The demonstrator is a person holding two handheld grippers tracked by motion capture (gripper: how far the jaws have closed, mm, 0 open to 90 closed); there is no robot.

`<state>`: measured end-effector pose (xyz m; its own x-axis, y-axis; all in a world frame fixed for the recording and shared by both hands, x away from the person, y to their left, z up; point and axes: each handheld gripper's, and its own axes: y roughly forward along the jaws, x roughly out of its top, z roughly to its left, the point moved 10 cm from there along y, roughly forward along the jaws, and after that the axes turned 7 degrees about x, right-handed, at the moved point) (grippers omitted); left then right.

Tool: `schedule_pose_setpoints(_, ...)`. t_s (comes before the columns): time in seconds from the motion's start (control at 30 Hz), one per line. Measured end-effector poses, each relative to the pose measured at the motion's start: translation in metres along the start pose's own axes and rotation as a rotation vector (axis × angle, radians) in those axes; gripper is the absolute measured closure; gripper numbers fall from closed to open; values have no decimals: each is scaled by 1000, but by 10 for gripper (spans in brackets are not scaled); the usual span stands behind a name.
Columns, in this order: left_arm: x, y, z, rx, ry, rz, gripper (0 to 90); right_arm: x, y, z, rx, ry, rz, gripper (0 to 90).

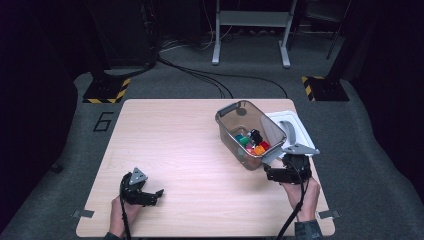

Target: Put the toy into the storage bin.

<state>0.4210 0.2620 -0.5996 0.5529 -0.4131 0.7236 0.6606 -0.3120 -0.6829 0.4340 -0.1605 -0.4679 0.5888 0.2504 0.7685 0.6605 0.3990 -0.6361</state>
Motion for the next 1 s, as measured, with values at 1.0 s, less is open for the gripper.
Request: schedule_pose_setpoints(1.0,-1,-1,0,-11,5,12,43,-14,84,-153,-141,176,-11,307)
